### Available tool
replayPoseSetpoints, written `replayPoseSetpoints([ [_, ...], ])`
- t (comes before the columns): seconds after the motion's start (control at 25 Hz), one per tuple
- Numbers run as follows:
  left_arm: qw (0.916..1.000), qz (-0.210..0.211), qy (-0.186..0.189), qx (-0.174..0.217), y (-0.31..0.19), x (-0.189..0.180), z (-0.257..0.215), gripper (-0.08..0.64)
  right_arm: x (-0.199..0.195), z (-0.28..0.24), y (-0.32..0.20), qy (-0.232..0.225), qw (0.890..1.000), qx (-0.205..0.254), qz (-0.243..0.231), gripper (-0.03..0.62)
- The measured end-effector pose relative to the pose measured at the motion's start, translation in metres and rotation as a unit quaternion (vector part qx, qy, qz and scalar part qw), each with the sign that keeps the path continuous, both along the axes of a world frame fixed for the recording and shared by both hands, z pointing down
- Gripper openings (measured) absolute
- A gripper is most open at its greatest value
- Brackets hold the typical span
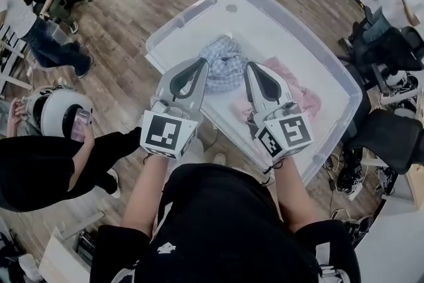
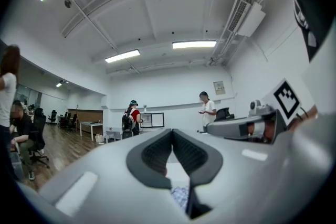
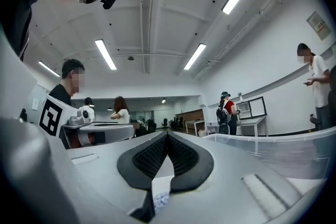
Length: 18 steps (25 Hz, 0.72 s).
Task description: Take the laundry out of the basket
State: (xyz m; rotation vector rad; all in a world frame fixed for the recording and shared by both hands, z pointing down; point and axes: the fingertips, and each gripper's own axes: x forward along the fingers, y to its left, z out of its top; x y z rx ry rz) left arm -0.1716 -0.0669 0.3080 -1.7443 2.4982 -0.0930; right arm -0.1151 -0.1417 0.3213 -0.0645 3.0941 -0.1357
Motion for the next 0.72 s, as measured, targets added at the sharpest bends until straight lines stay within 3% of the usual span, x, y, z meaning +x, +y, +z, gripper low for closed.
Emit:
replayPoseSetpoints([
  [0.44,0.9949,0.093,-0.019,-0.032,-0.072,-0.066,-0.007,0.011,-0.051,0.004,-0.042,0.023,0.997,-0.003,0.072,0.000],
  [0.56,0.9895,0.122,-0.011,-0.077,-0.095,-0.080,0.005,0.011,-0.060,0.003,-0.053,0.024,0.995,-0.006,0.093,0.000],
  [0.72,0.9724,0.171,0.003,-0.159,-0.124,-0.089,0.036,0.011,-0.065,0.005,-0.067,0.027,0.992,-0.001,0.126,0.000],
])
